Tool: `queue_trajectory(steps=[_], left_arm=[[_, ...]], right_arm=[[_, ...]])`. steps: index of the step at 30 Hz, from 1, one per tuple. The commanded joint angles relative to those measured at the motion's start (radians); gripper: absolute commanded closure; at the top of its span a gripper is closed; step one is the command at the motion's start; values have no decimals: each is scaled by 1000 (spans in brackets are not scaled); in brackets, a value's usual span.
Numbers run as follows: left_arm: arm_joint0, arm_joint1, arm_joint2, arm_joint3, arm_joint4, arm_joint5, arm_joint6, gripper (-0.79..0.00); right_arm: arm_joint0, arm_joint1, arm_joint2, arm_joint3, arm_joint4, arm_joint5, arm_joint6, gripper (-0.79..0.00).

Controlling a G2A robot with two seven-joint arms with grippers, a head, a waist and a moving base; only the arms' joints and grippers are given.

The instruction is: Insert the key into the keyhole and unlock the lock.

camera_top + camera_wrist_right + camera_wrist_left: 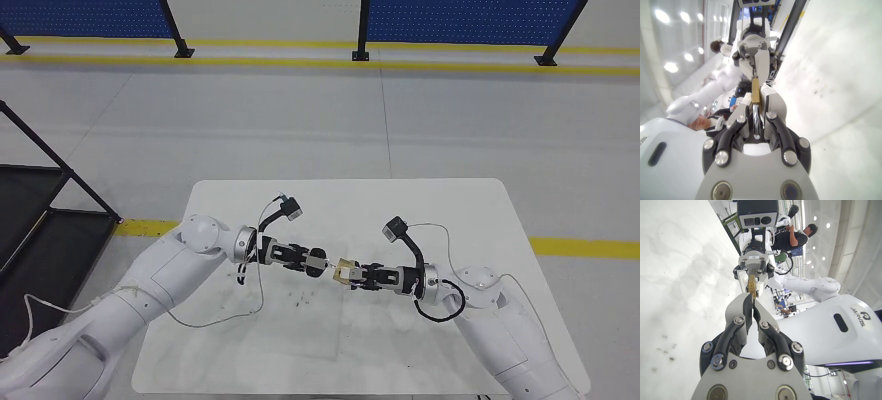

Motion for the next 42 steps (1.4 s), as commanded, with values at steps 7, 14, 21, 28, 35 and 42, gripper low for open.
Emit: queue_trajectory(steps=[7, 14, 21, 28, 35, 42], left_arm=[[-13, -17, 13, 24, -11, 16, -15, 0], [-20, -32, 21, 38, -25, 29, -29, 0], [-26, -44, 25, 49, -19, 36, -35, 0], [-16, -41, 20, 31, 37, -4, 4, 0], [-3, -27, 18, 6, 74, -49, 49, 0], [7, -6, 25, -35, 113, -99, 98, 0]], right_arm=[[0, 0, 0, 0, 0, 0, 0, 0], [0, 0, 0, 0, 0, 0, 0, 0], [0, 0, 0, 0, 0, 0, 0, 0], [0, 0, 0, 0, 0, 0, 0, 0], [0, 0, 0, 0, 0, 0, 0, 0], [0, 0, 0, 0, 0, 0, 0, 0]])
